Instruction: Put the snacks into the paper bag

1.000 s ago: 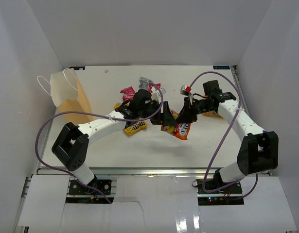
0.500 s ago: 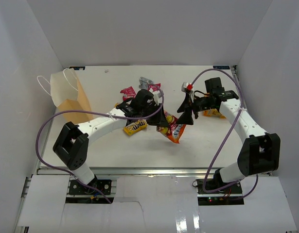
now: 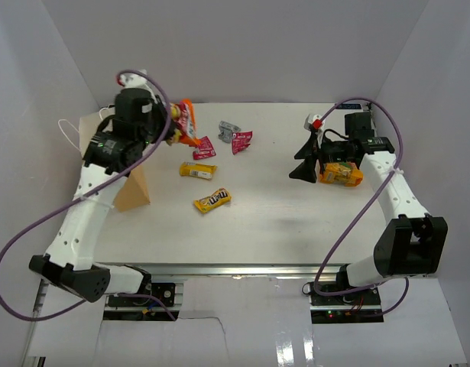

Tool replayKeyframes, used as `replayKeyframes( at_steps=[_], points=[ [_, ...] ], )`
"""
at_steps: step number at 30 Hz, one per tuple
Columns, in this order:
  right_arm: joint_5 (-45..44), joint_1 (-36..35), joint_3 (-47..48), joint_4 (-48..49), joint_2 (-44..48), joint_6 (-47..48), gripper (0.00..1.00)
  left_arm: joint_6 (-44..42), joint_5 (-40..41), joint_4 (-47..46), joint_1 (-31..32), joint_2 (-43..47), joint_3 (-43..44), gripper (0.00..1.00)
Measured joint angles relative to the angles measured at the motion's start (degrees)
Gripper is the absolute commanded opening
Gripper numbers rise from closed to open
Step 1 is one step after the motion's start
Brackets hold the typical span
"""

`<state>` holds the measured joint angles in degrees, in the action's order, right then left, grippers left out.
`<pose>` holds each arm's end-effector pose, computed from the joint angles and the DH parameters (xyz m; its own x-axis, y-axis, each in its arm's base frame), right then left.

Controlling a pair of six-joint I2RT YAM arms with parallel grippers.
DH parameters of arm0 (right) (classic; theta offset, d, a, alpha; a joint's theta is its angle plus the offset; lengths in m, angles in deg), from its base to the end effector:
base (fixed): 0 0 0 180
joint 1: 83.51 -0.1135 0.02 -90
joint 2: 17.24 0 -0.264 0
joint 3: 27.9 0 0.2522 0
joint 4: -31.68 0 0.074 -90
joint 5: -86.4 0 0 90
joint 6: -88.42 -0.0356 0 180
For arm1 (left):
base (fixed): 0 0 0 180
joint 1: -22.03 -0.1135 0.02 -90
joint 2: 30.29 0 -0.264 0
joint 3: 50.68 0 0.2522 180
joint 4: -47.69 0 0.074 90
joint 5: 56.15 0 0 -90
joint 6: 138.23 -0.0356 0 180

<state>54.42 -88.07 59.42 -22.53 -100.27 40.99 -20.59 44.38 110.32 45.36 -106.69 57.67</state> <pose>0.2959 0.0539 0.3234 -0.1649 -0.3726 -0.9132 -0.9479 0.3157 0.0424 0.2465 -0.0992 0.4479 -0.5287 -0.2687 -0.8051 -0.0003 0.9486 -0.3164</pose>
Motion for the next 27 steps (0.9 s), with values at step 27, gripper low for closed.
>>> replayKeyframes(
  at_steps=[27],
  points=[
    [2.0, 1.3, -6.8, 0.1, -0.8, 1.2, 0.82, -8.4, 23.1, 0.8, -32.2, -10.1, 23.0, 0.15]
  ],
)
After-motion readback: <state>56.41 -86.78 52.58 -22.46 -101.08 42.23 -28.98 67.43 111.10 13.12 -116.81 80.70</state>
